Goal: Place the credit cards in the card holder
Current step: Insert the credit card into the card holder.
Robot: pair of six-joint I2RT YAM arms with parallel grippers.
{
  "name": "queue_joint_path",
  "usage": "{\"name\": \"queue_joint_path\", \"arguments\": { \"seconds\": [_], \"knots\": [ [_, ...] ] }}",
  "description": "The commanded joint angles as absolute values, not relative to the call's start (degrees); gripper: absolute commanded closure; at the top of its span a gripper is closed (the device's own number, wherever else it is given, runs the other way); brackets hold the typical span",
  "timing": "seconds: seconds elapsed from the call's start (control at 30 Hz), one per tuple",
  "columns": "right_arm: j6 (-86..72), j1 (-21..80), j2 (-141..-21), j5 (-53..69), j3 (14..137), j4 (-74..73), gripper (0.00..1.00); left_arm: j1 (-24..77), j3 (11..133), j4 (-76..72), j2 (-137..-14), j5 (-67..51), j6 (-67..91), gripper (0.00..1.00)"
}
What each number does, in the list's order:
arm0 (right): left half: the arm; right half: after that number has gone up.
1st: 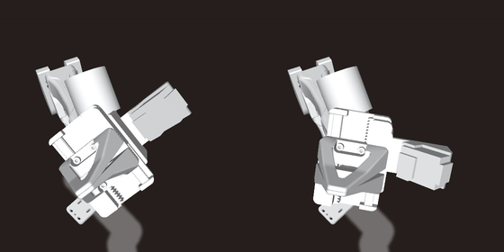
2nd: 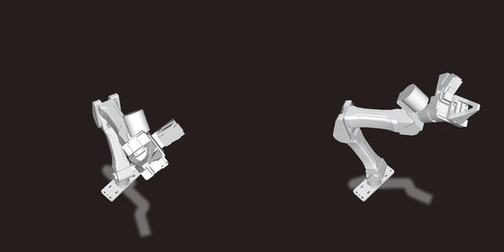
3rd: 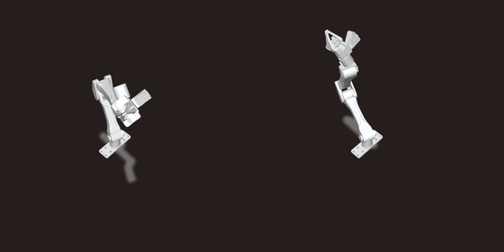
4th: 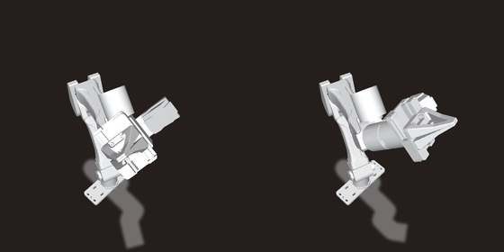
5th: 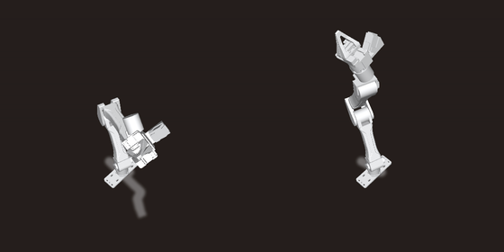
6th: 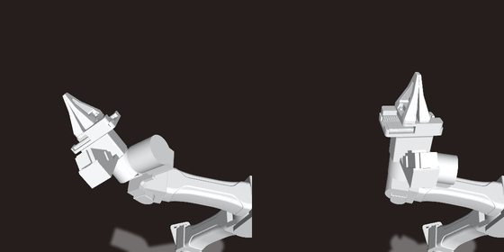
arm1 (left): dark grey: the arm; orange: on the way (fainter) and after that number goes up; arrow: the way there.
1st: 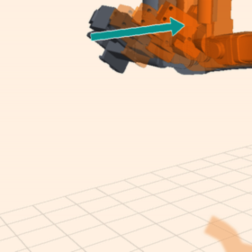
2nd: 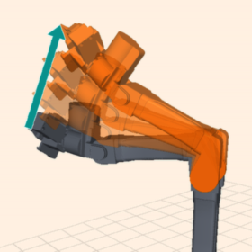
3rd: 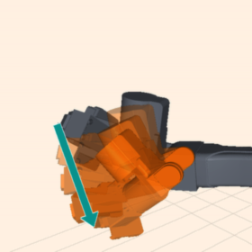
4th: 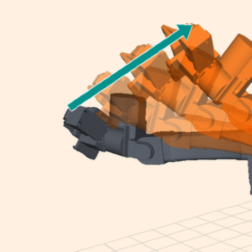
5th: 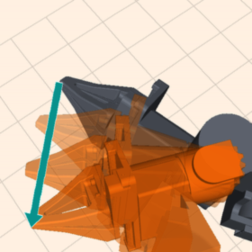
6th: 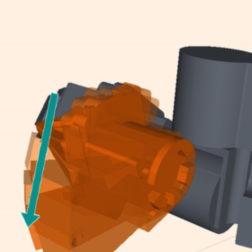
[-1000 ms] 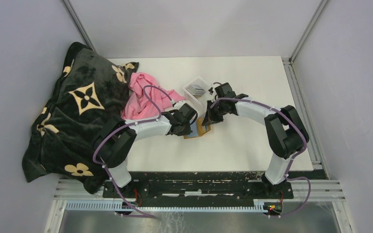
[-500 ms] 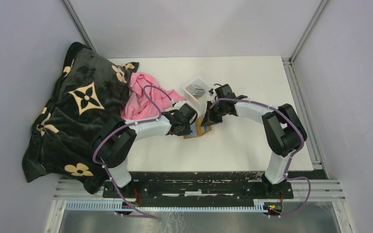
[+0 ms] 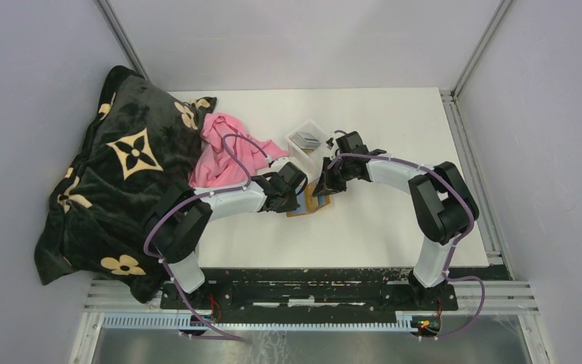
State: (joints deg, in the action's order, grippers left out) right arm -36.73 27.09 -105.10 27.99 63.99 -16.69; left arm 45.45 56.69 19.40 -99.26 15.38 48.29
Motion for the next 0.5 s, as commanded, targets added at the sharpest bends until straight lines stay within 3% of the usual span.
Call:
{"name": "queue_joint_path", "arguments": {
  "seconds": [0.0, 0.47],
  "knots": [
    [-37.4, 26.6, -106.3, 29.4, 64.4, -13.5, 0.99, 44.0, 52.5, 31.9, -101.5, 21.3, 44.5, 0.76],
    [-38.1, 26.4, -107.8, 30.7, 63.6, -11.5, 0.99, 43.8, 53.8, 32.9, -100.6, 21.9, 44.6, 0.66]
  ]
}}
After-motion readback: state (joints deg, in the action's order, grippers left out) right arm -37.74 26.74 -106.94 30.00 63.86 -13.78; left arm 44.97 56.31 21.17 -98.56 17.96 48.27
